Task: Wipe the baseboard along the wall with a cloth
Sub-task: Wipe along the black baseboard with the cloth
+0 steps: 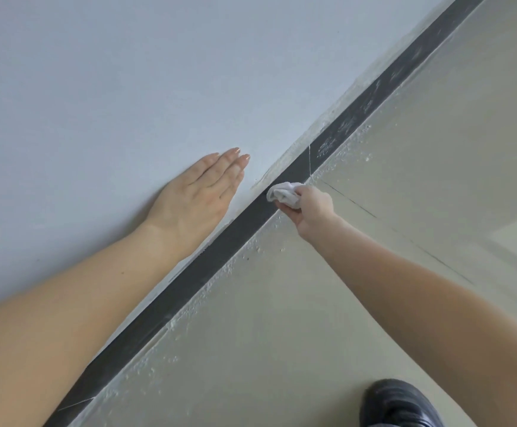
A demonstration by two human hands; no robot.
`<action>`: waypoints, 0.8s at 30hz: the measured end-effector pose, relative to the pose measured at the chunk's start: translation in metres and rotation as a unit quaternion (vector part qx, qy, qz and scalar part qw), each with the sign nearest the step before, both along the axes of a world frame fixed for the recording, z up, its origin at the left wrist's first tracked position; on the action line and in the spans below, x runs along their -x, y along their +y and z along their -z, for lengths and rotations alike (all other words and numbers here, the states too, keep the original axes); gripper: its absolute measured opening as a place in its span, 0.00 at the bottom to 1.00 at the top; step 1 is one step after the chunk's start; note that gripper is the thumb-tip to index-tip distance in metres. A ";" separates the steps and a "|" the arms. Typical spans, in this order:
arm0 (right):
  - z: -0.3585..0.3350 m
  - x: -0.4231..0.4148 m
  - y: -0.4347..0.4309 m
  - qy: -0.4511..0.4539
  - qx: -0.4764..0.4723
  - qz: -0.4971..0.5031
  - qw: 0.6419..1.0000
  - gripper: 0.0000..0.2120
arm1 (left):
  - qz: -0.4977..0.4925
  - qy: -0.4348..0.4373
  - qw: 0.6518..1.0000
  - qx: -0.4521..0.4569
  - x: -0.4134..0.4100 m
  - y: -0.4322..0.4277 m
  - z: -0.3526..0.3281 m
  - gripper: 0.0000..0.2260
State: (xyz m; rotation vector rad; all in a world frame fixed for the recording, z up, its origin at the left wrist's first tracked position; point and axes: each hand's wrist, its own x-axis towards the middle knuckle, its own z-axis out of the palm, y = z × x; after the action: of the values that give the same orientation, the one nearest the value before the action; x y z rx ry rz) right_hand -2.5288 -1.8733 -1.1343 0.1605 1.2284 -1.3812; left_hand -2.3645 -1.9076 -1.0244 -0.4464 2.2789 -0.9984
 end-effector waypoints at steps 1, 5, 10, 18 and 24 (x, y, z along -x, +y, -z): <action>-0.011 0.014 0.003 0.025 0.010 -0.007 1.000 0.07 | 0.012 -0.008 1.000 0.010 0.004 -0.001 0.000 0.35; -0.049 0.071 0.023 0.093 -0.003 -0.034 0.995 0.12 | 0.033 0.042 0.998 0.017 0.039 -0.012 0.004 0.26; -0.078 0.151 0.041 0.152 -0.041 -0.072 0.985 0.14 | 0.043 0.094 0.994 0.037 0.118 -0.027 -0.007 0.27; -0.129 0.244 0.032 0.177 -0.086 -0.122 0.973 0.07 | -0.006 0.107 0.994 0.016 0.215 -0.057 -0.075 0.28; -0.154 0.277 0.007 0.180 -0.106 -0.122 0.970 0.07 | -0.015 0.115 0.993 -0.010 0.245 -0.072 -0.109 0.27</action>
State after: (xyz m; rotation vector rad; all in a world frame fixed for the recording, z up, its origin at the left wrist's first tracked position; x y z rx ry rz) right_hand -2.8054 -1.8664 -0.9801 -0.0969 1.6407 -1.0893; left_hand -2.6097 -1.9792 -0.9158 -0.6117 2.4762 -0.9495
